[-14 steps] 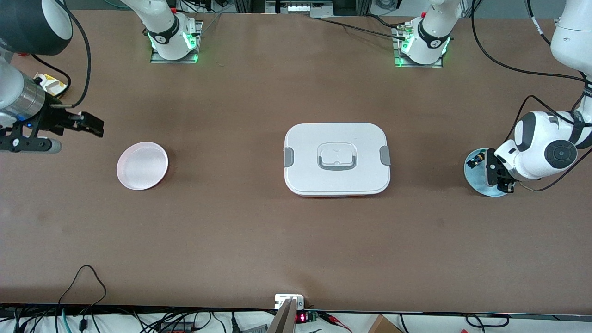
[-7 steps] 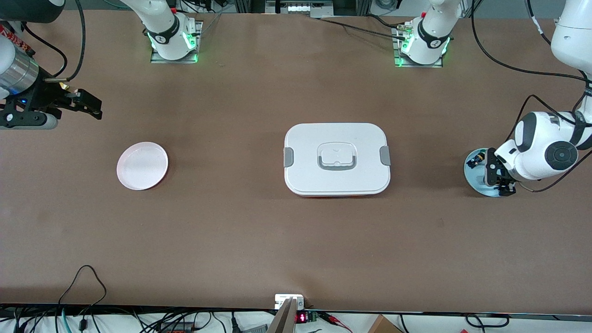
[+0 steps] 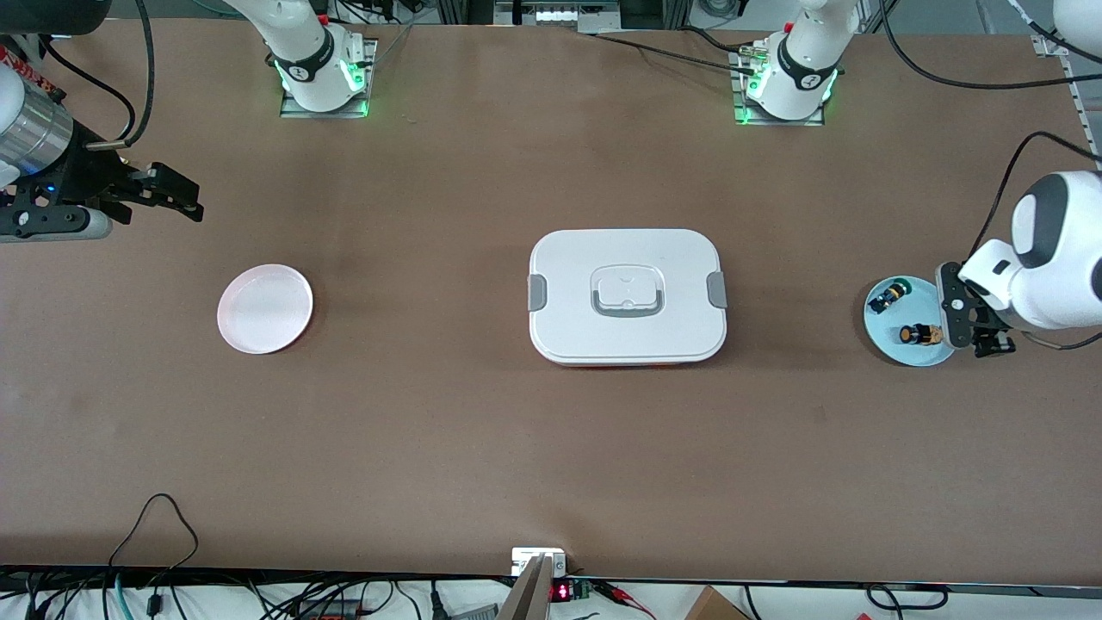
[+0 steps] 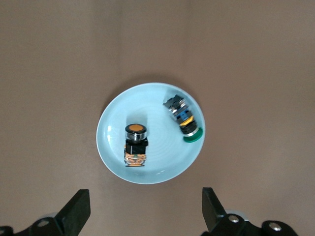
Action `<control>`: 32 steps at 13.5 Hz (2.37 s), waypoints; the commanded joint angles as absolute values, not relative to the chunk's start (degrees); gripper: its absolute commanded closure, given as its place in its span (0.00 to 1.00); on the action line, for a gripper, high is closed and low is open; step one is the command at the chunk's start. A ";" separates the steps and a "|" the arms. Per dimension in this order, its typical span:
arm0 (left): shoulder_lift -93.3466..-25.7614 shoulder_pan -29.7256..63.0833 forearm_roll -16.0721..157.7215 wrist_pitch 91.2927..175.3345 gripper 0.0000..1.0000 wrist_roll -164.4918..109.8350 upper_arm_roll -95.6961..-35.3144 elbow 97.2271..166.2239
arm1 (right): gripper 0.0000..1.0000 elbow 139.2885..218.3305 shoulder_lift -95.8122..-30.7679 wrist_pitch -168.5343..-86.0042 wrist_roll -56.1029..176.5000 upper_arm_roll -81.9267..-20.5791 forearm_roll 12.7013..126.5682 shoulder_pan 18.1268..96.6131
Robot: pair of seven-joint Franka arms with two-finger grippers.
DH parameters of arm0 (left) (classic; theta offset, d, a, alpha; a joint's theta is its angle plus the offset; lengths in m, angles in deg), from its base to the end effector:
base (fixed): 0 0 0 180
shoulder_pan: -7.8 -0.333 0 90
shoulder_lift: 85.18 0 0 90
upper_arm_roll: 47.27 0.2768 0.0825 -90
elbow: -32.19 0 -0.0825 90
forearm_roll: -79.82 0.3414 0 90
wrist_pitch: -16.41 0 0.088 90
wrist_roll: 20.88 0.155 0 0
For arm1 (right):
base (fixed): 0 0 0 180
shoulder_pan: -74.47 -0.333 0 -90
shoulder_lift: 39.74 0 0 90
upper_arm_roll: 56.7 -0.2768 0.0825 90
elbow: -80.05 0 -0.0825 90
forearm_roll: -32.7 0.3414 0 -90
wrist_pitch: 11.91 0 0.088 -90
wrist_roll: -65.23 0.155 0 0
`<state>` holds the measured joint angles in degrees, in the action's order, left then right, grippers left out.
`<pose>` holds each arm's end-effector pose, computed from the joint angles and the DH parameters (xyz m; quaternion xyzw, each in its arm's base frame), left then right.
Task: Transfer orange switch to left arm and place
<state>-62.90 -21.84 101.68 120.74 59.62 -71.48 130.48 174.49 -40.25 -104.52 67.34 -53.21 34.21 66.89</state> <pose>0.5545 0.1122 0.3003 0.7421 -0.6523 -0.1541 0.0093 0.5122 0.0407 0.5034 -0.9996 -0.0164 0.0211 0.0118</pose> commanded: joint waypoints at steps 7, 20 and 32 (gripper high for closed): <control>-61.80 -21.90 94.85 92.73 0.00 14.84 -83.64 109.90 | 0.00 171.81 -40.97 -101.47 62.73 -53.01 33.03 67.35; -91.82 4.72 79.11 115.81 0.00 -26.67 -54.74 138.05 | 0.00 171.28 -40.79 -99.54 67.52 -53.45 32.26 66.82; -88.95 8.16 79.46 114.94 0.00 -26.86 -49.64 134.76 | 0.00 171.28 -40.70 -99.45 67.43 -53.45 32.26 66.82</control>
